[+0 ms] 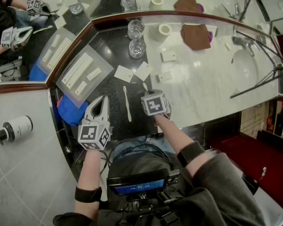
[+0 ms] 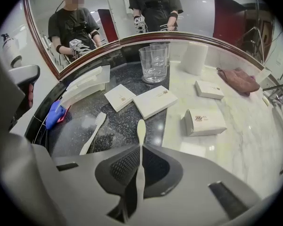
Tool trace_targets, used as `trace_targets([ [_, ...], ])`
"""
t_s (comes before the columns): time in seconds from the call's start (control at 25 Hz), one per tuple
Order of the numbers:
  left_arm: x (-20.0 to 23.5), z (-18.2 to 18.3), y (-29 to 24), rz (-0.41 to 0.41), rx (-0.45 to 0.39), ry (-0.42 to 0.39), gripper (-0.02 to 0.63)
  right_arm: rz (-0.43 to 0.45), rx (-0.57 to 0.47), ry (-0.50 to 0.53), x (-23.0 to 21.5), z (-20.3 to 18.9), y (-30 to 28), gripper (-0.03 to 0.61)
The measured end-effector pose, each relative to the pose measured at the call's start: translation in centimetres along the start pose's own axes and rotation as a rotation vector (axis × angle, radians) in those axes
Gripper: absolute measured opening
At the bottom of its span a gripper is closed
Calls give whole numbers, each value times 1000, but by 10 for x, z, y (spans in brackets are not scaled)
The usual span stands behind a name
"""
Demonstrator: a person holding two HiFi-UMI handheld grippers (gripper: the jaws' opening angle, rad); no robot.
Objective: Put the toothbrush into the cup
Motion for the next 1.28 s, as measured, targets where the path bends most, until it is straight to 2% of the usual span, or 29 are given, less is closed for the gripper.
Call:
trace_targets([
  [0.44,-10,-1,9,13,-9,-11,2,10,-66,51,-5,12,22,31],
  [0.72,-22,5,15,38,-38,-10,2,79,-142,79,-10,15,46,32],
  [0.96,-39,4,13,48,-55,-8,2,174,-306,115,-16,32,82,32],
  [1.28,-68,10,7,34,-67,-29,2,272,-566,78,-49,37,141,34],
])
Point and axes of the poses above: the fingertips, and each gripper's own axes: y backward along the fingers, x to its left, z out of its top, the point moved 7 cm from there along y, backward along the fingers, and after that the axes turned 2 degrees about -x, right-handed, at the moved point
